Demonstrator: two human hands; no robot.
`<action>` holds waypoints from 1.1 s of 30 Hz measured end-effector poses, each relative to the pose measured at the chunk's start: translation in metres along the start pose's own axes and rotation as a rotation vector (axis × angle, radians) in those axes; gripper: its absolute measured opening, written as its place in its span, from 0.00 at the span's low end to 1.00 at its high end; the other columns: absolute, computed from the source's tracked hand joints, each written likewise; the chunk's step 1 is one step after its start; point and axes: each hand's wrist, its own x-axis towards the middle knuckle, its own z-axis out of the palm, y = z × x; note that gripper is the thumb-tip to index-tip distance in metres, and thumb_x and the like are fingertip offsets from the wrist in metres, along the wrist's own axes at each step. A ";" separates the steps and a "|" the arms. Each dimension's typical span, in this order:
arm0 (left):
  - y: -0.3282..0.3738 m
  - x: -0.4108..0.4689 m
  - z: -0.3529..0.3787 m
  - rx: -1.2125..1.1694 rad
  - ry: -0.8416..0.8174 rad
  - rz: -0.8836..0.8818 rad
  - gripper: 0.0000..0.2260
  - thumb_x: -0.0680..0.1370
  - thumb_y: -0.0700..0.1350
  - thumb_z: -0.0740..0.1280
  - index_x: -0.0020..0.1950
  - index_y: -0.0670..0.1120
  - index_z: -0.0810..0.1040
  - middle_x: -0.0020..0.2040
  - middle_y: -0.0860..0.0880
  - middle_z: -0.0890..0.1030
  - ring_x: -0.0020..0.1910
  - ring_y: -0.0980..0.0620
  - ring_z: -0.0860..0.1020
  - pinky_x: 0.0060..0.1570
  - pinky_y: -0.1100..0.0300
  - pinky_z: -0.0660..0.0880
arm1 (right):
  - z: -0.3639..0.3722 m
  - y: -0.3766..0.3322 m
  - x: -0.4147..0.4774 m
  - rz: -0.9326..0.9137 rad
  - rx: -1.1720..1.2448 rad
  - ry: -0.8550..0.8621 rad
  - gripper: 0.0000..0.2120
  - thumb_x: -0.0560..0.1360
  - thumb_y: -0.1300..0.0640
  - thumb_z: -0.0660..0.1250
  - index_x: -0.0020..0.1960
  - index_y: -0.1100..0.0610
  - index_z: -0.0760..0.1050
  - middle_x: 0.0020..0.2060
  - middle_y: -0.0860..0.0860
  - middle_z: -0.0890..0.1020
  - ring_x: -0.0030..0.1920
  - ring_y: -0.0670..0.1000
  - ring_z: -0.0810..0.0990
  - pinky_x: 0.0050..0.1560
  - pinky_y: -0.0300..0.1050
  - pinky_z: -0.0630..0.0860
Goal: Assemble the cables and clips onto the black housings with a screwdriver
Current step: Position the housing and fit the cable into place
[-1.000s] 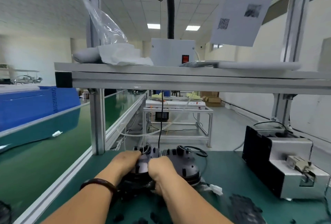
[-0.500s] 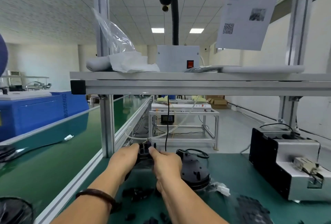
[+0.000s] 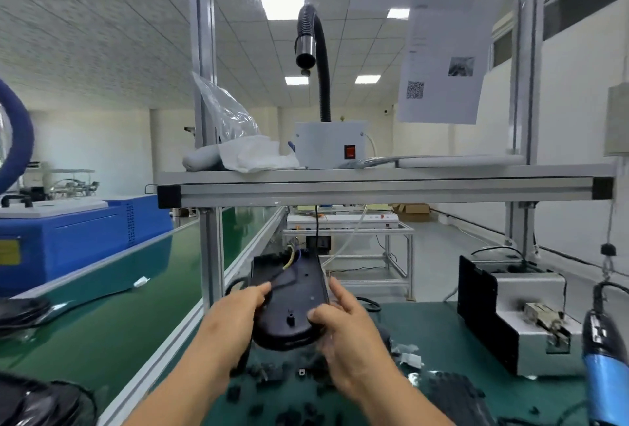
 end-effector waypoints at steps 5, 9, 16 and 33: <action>-0.012 -0.053 0.002 -0.361 -0.365 -0.390 0.18 0.76 0.38 0.53 0.49 0.37 0.83 0.50 0.37 0.82 0.47 0.39 0.75 0.48 0.47 0.70 | -0.052 -0.028 -0.103 0.063 -0.147 0.031 0.32 0.62 0.78 0.69 0.64 0.61 0.74 0.45 0.55 0.86 0.45 0.52 0.86 0.38 0.40 0.80; -0.036 -0.080 0.001 -0.382 -0.529 -0.404 0.19 0.64 0.45 0.58 0.45 0.41 0.85 0.50 0.32 0.81 0.48 0.32 0.78 0.51 0.41 0.73 | -0.076 -0.023 -0.157 0.011 -0.186 0.289 0.20 0.68 0.82 0.58 0.54 0.69 0.79 0.35 0.66 0.82 0.36 0.64 0.81 0.15 0.36 0.64; -0.020 -0.093 0.007 -0.362 -0.543 -0.395 0.16 0.62 0.51 0.63 0.43 0.46 0.85 0.54 0.32 0.80 0.49 0.33 0.81 0.43 0.45 0.79 | -0.102 -0.008 -0.187 0.121 -0.339 0.198 0.22 0.69 0.79 0.64 0.53 0.57 0.79 0.41 0.56 0.86 0.34 0.51 0.84 0.30 0.35 0.75; 0.098 -0.015 0.067 -1.299 -0.202 -0.269 0.14 0.83 0.42 0.46 0.61 0.35 0.64 0.54 0.36 0.75 0.56 0.34 0.74 0.59 0.34 0.71 | -0.086 -0.045 -0.093 -0.566 -1.599 -0.349 0.16 0.76 0.39 0.58 0.52 0.48 0.76 0.41 0.43 0.79 0.43 0.42 0.74 0.47 0.41 0.74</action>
